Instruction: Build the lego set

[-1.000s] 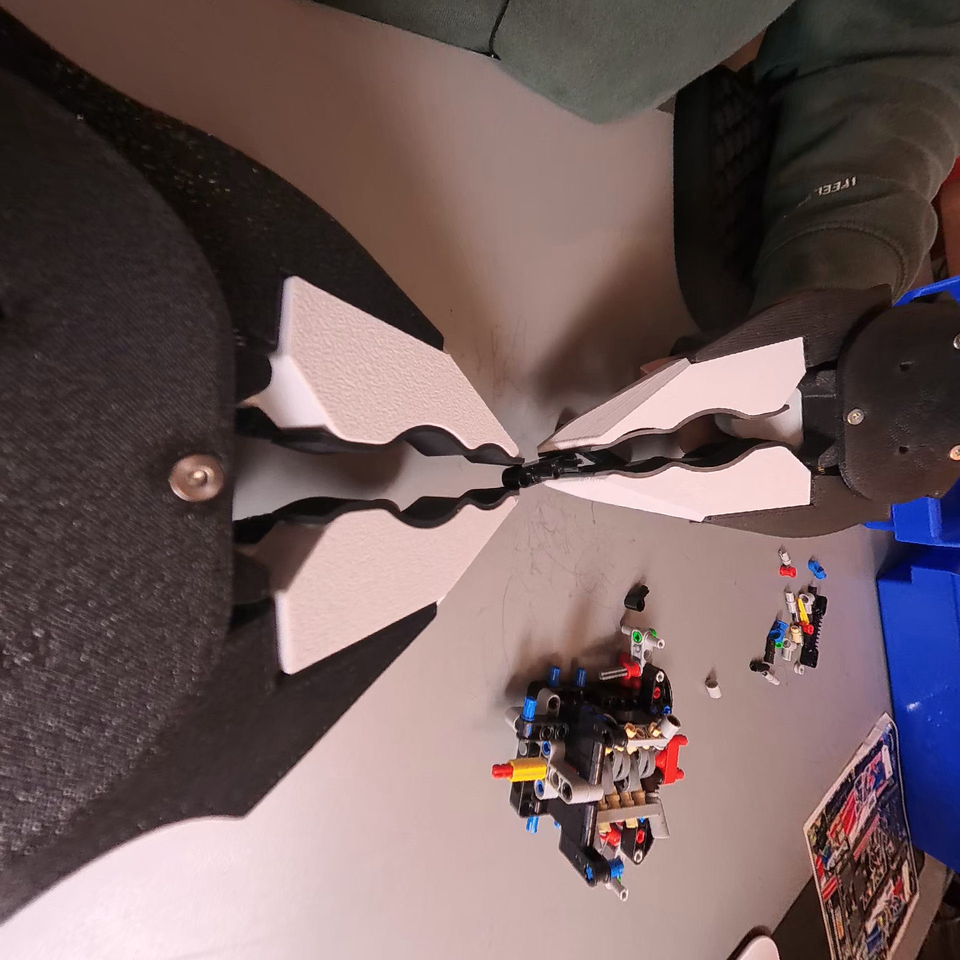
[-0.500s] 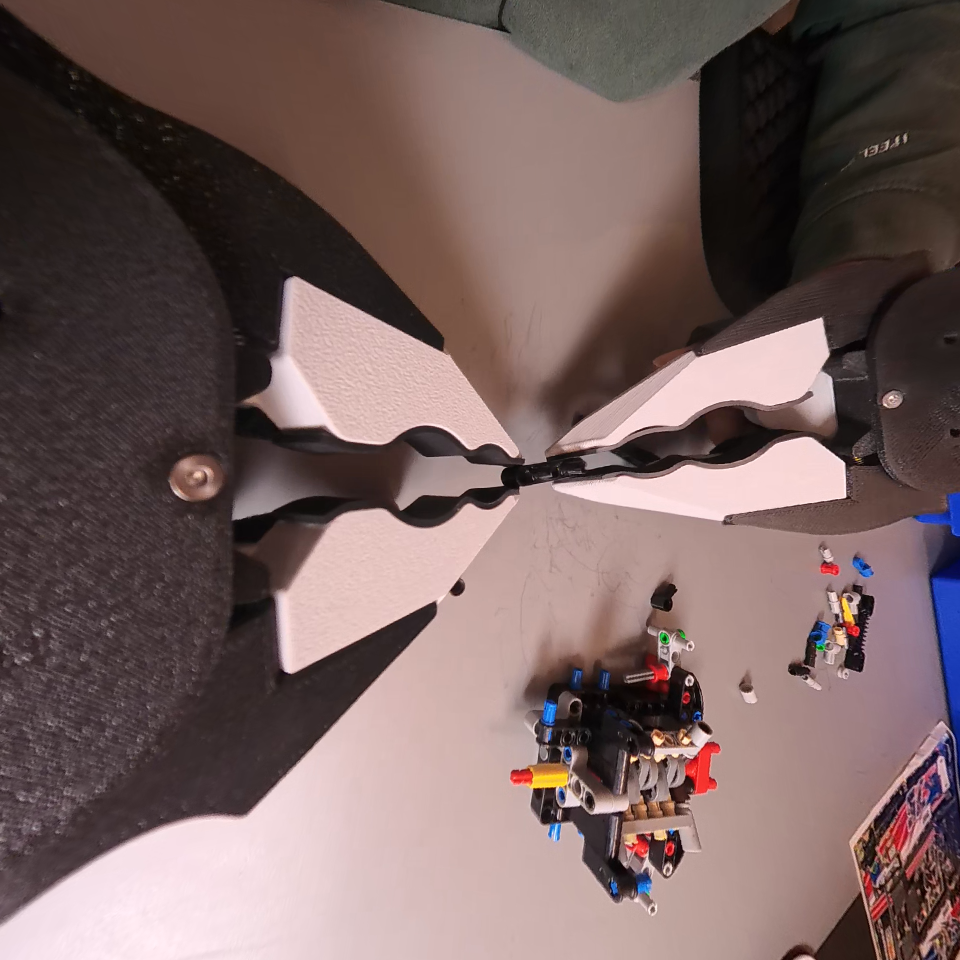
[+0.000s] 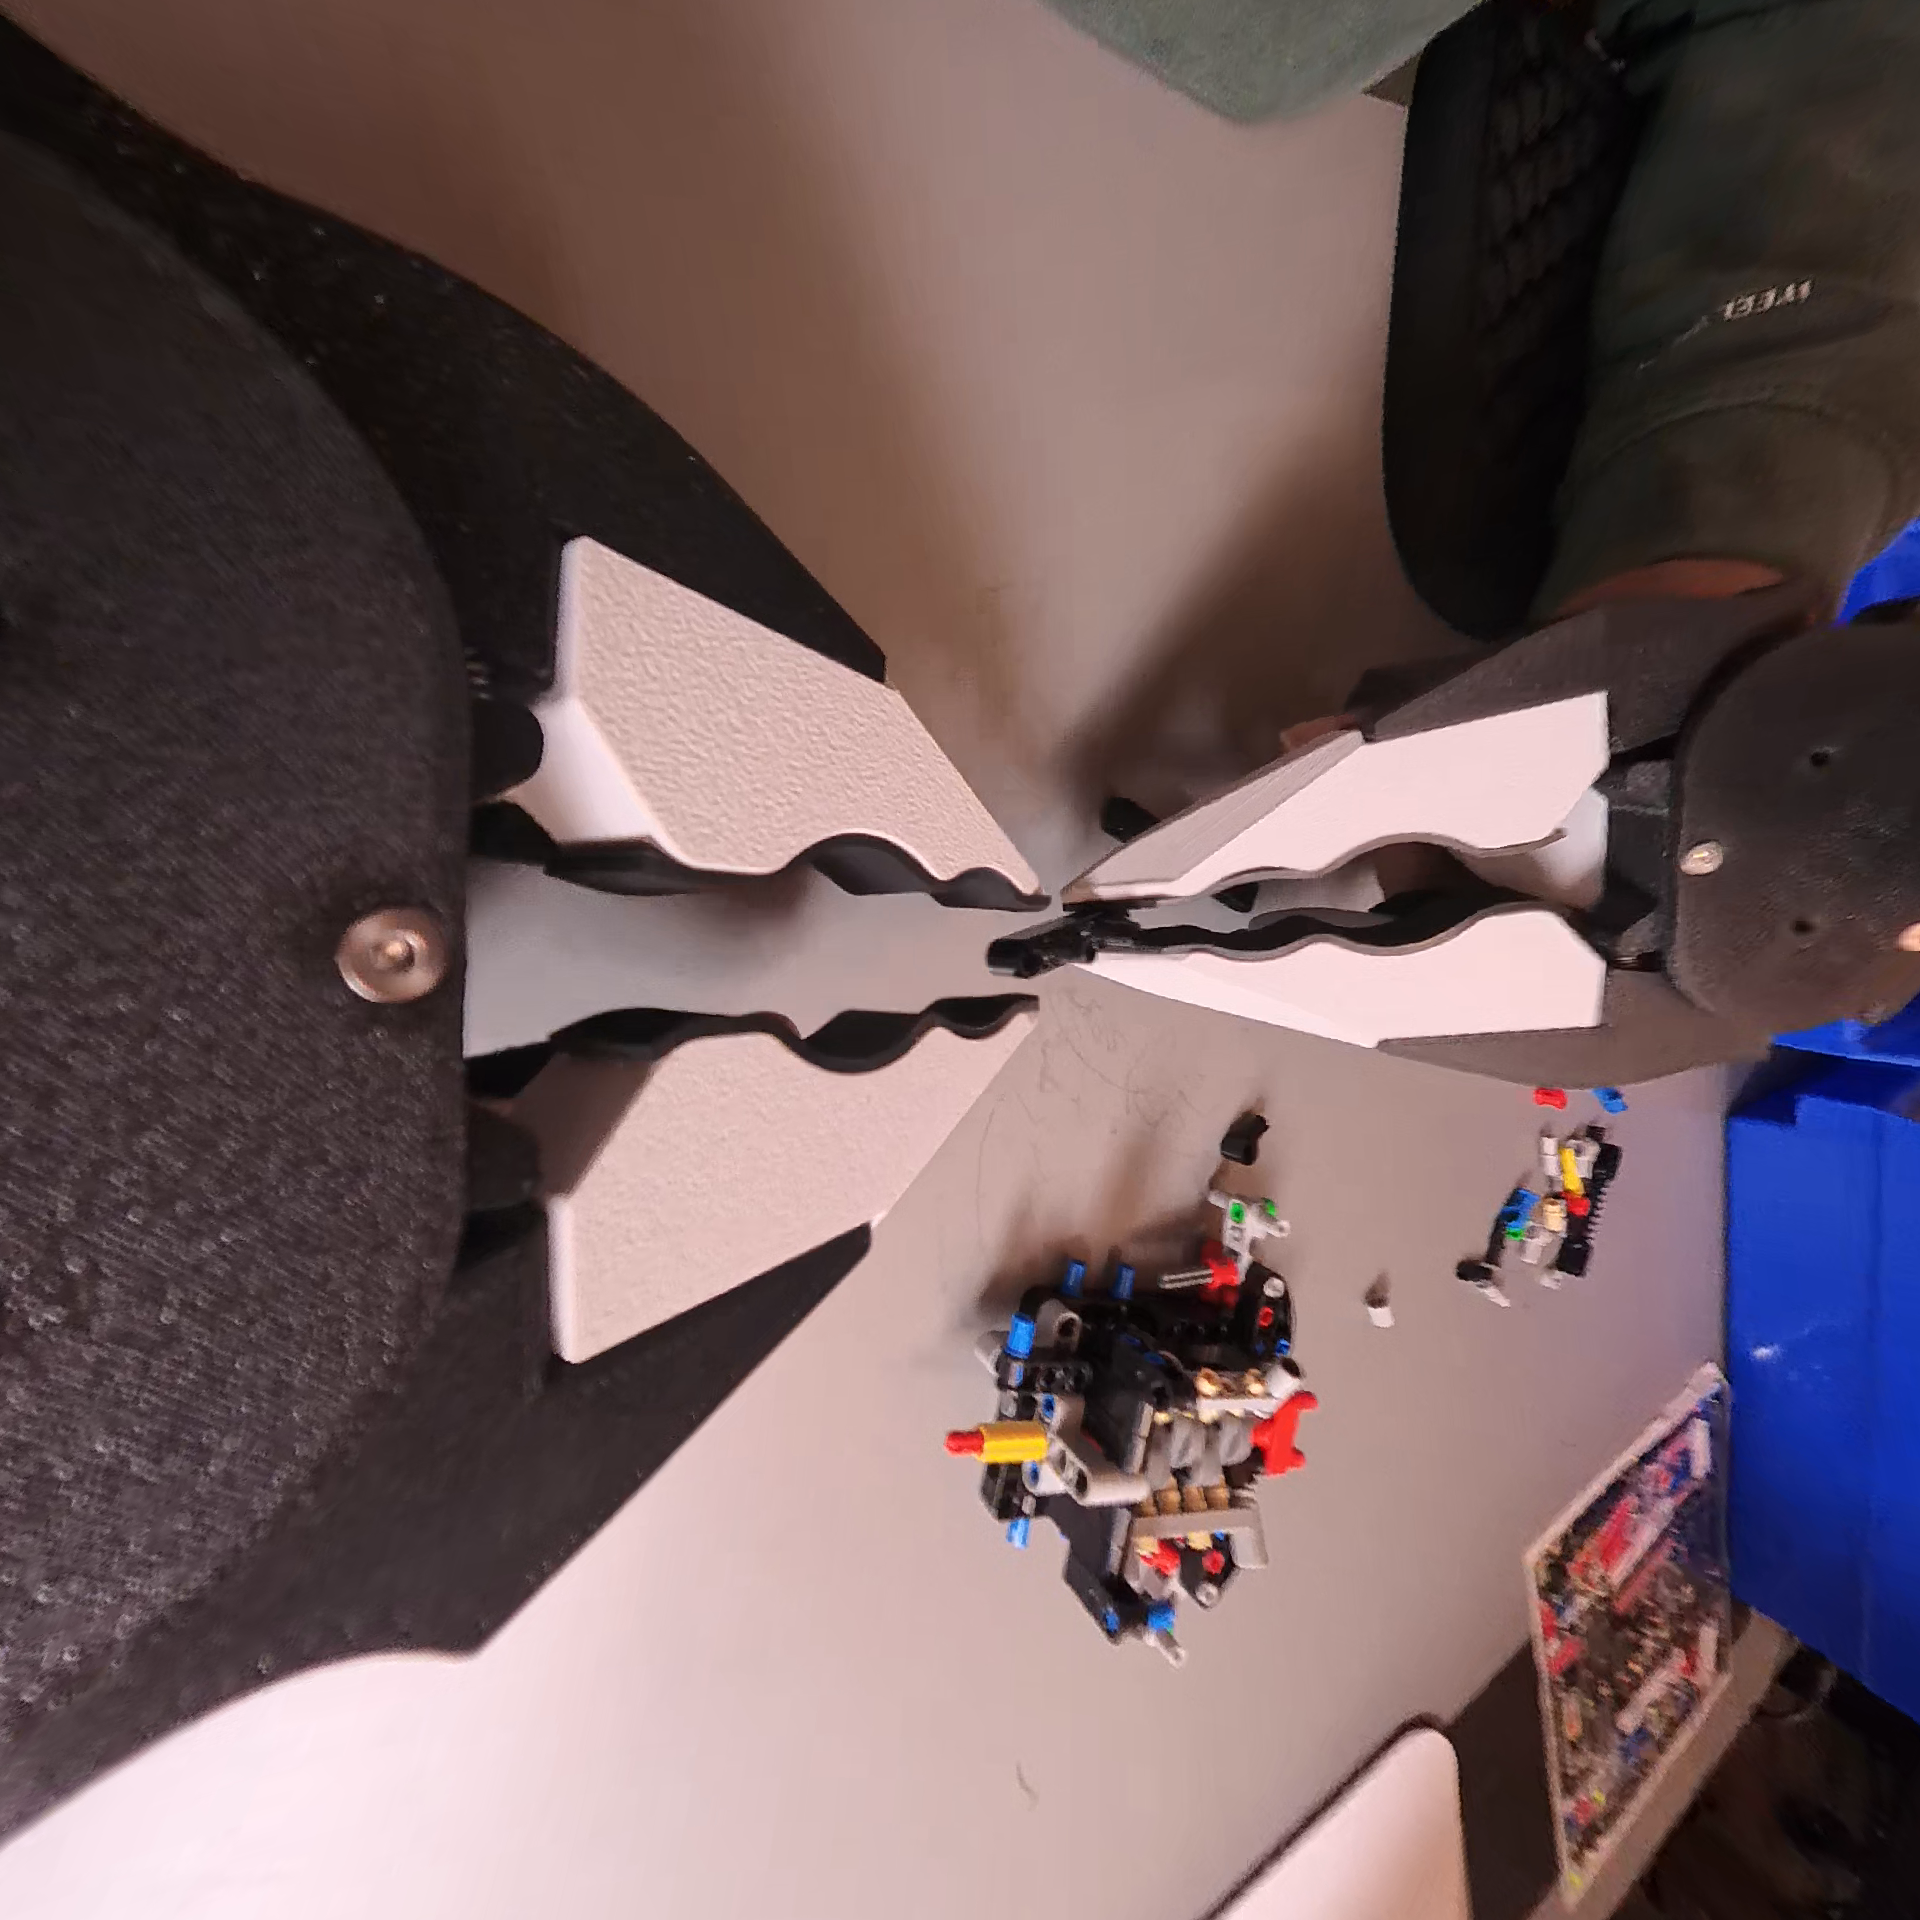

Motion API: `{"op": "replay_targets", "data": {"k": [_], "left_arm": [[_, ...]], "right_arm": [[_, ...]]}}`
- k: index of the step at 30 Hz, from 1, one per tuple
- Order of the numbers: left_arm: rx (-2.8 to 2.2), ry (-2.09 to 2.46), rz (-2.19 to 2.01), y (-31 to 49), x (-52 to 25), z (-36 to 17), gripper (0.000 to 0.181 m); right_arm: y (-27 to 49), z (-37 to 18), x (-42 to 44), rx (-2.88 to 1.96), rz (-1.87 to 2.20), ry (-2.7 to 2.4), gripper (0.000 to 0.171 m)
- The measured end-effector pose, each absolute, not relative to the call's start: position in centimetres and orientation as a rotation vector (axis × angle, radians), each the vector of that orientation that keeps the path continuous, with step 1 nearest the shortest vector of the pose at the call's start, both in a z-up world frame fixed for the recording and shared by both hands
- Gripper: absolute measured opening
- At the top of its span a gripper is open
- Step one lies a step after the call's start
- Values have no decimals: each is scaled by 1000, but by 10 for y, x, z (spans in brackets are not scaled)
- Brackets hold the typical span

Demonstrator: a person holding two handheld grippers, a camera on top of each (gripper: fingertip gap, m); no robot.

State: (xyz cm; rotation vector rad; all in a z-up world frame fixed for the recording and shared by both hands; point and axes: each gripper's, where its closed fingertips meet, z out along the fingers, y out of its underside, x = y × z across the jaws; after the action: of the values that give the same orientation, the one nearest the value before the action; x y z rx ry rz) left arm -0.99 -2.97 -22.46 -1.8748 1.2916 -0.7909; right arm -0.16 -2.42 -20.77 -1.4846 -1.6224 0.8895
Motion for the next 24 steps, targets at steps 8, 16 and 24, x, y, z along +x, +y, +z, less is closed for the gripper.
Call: {"op": "replay_targets", "data": {"k": [8,16,24], "left_arm": [[-1842,1253,-842,-30,-9,-214,6],[-1820,1245,-849,-30,-9,-210,6],[-1794,1343,-763,-36,-3,-214,6]], "right_arm": [[-23,-208,-1,-1452,833,-1635,4],[-23,-208,1,-1457,865,-1639,11],[-36,-200,-6,-1406,947,-1662,13]]}}
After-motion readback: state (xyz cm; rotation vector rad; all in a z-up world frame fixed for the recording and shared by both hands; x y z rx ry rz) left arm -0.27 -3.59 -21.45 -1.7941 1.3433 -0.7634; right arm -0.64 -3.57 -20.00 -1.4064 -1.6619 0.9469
